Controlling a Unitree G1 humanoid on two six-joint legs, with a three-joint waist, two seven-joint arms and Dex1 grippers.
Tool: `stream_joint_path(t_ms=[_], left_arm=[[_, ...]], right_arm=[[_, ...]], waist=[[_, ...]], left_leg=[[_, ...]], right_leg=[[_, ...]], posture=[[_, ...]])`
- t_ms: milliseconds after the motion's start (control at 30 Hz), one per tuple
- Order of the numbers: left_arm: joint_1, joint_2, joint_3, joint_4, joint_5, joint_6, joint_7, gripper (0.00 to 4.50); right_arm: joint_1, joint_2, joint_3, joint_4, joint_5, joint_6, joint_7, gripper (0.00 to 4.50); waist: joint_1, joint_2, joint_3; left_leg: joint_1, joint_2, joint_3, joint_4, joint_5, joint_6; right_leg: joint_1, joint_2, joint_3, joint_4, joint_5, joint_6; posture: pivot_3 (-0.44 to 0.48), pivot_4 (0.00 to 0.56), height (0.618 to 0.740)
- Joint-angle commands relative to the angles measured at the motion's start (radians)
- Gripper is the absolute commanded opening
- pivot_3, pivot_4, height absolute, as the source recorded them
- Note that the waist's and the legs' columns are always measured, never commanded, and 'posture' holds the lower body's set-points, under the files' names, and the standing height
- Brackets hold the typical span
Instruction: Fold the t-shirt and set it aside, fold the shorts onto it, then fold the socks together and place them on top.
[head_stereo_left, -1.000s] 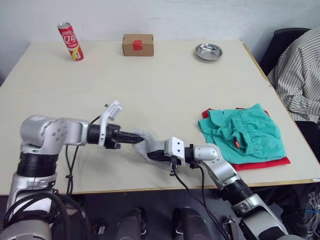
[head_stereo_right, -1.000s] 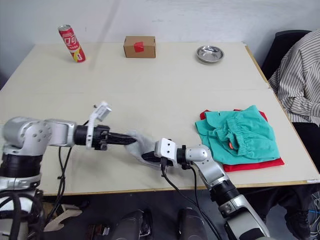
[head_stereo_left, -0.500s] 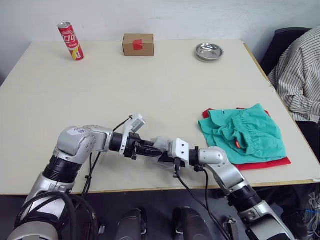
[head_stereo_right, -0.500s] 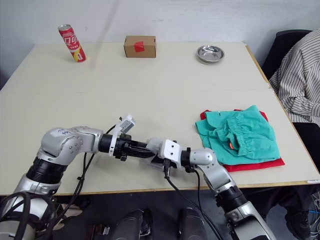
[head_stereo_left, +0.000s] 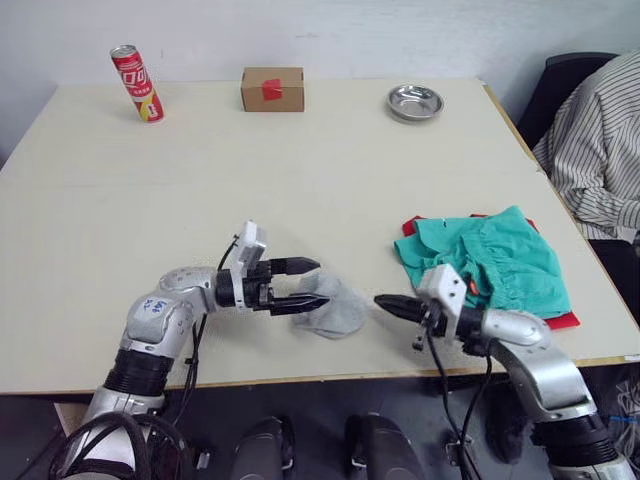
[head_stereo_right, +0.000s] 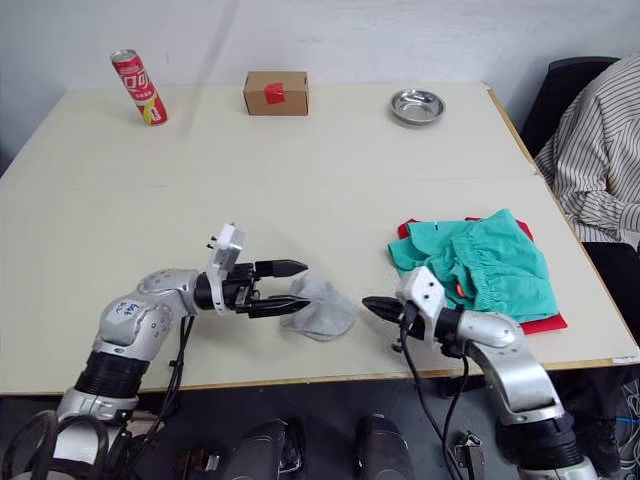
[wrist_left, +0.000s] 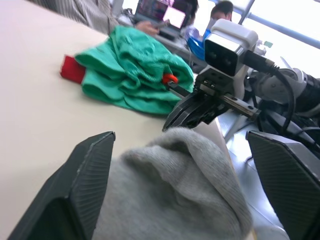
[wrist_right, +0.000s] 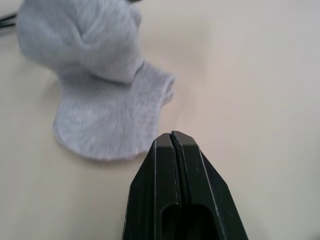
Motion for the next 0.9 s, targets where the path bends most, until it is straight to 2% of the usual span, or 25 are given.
stream_joint_path(t_ms=[33,167,333,367,533,633,900], left_arm=[[0.026,0.006,0.052,-0.003,0.008,-0.052,-0.001,3.15],[0.062,0.000,0.095,0.009,0.008,-0.085,0.018,1.89],[0.124,0.017,0.085,-0.035,0.047,-0.128,0.012,0.20],[0.126,0.017,0.076,-0.032,0.068,-0.154,0.012,0.08],[0.118,0.014,-0.054,0.013,0.255,-0.335,-0.011,0.08],[0.105,-0.015,-0.092,0.046,0.307,-0.372,0.013,0.08],[0.104,-0.021,-0.138,0.097,0.397,-0.351,0.077,0.08]], right_arm=[[-0.047,0.035,-0.030,-0.084,0.087,0.034,-0.029,0.00],[-0.106,0.112,0.035,-0.138,0.122,0.050,-0.053,0.00],[-0.128,0.152,0.118,-0.137,0.087,0.028,-0.058,0.00],[-0.136,0.160,0.133,-0.128,0.079,0.024,-0.060,0.00],[-0.170,0.187,0.246,-0.041,-0.039,-0.031,-0.067,0.00],[-0.161,0.160,0.288,0.014,-0.131,-0.074,-0.079,0.00],[-0.040,0.116,0.230,0.106,-0.236,-0.159,-0.185,0.00]], waist=[[0.001,0.000,0.000],[0.002,0.000,0.000],[0.003,0.000,0.000],[0.003,0.000,0.000],[0.003,0.000,0.000],[0.003,0.000,0.000],[0.004,0.000,0.000]], left_leg=[[0.000,0.000,0.000,0.000,0.000,0.000],[0.000,0.000,0.000,0.000,0.000,0.000],[0.000,0.000,0.000,0.000,-0.001,0.001],[-0.001,-0.001,0.000,0.000,-0.001,0.001],[0.000,-0.001,0.000,0.000,-0.003,-0.002],[-0.001,-0.001,0.000,0.000,-0.003,-0.002],[0.000,-0.001,0.000,0.000,-0.002,0.002]], right_leg=[[0.000,0.000,0.000,0.000,0.000,0.000],[0.000,-0.001,0.000,0.000,0.000,0.000],[0.000,-0.001,0.000,-0.001,0.000,0.000],[0.000,-0.001,0.000,-0.001,0.000,0.000],[0.000,-0.001,-0.001,-0.001,0.000,0.000],[0.000,-0.001,-0.001,-0.002,0.000,0.000],[0.001,-0.001,-0.001,-0.002,0.000,0.001]], posture=[[0.000,0.150,0.740],[0.000,0.150,0.740],[0.000,0.150,0.740],[0.000,0.150,0.740],[0.000,0.150,0.740],[0.000,0.150,0.740],[0.000,0.150,0.740]])
